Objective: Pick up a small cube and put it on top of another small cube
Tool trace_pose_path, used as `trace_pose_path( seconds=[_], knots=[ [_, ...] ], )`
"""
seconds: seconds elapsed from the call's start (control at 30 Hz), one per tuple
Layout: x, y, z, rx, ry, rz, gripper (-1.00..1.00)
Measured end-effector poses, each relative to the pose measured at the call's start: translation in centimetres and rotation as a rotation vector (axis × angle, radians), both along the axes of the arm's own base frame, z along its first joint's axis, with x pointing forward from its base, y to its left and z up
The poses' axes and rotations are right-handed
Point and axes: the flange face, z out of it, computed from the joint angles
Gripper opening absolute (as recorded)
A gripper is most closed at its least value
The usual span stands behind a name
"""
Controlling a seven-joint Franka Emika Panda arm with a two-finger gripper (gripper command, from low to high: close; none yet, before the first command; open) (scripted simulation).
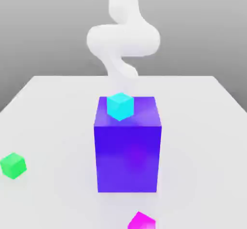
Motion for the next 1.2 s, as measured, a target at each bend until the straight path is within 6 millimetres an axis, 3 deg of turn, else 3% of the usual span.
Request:
trace_pose_path(
  seconds=[0.27,0.5,0.67,0.87,1.0,1.2],
  knots=[
    [9.0,1.2,-12.6,0.419,0.337,-0.276,0.00],
    [13.2,3.5,-24.6,0.609,0.614,-0.633,0.00],
    [14.3,5.2,-32.7,0.658,0.749,-0.935,0.00],
    [14.2,5.6,-41.0,0.662,0.790,-1.338,0.00],
    [13.8,5.3,-45.1,0.652,0.733,-1.599,0.00],
    [13.4,4.6,-49.5,0.660,0.560,-1.895,0.00]
  ],
)
